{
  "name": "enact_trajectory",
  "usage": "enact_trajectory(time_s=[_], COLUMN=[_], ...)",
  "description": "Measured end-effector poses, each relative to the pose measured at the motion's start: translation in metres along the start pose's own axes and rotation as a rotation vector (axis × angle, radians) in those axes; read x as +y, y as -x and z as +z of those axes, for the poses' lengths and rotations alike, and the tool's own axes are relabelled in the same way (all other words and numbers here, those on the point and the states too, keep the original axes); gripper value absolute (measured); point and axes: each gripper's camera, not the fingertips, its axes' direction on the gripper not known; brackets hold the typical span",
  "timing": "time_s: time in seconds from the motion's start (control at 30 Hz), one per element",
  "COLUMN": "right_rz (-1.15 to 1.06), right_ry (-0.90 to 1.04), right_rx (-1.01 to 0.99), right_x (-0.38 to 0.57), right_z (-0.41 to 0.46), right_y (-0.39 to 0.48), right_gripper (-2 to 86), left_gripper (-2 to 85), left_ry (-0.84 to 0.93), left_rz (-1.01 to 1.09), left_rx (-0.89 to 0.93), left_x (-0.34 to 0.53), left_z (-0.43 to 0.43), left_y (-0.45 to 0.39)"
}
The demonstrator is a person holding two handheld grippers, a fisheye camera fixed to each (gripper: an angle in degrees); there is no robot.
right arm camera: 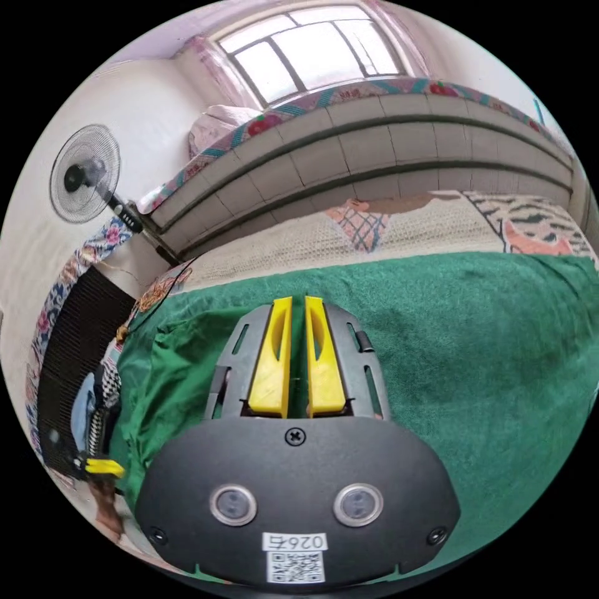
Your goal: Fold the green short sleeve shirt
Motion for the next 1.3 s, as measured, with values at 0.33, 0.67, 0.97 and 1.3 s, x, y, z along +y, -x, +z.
enact_trajectory(time_s=[0.33,0.67,0.97,1.3], right_rz=[-0.451,-0.367,-0.638,-0.889], right_ry=[0.160,0.163,0.096,0.241], right_rx=[0.130,0.012,-0.060,0.244], right_x=[0.025,0.008,0.119,0.255], right_z=[0.055,0.048,-0.091,-0.165], right_y=[0.136,0.084,0.155,0.190], right_gripper=[-1.0,-1.1,-1.0,-1.1], left_gripper=[-1.0,-1.0,-1.0,-0.9], left_ry=[-0.069,0.119,-0.064,0.210], left_rz=[0.135,-0.194,0.197,0.147], left_rx=[-0.095,-0.172,-0.028,-0.227], left_x=[-0.284,-0.371,-0.341,-0.422], left_z=[0.106,0.153,0.091,0.065], left_y=[0.098,0.272,0.078,0.087])
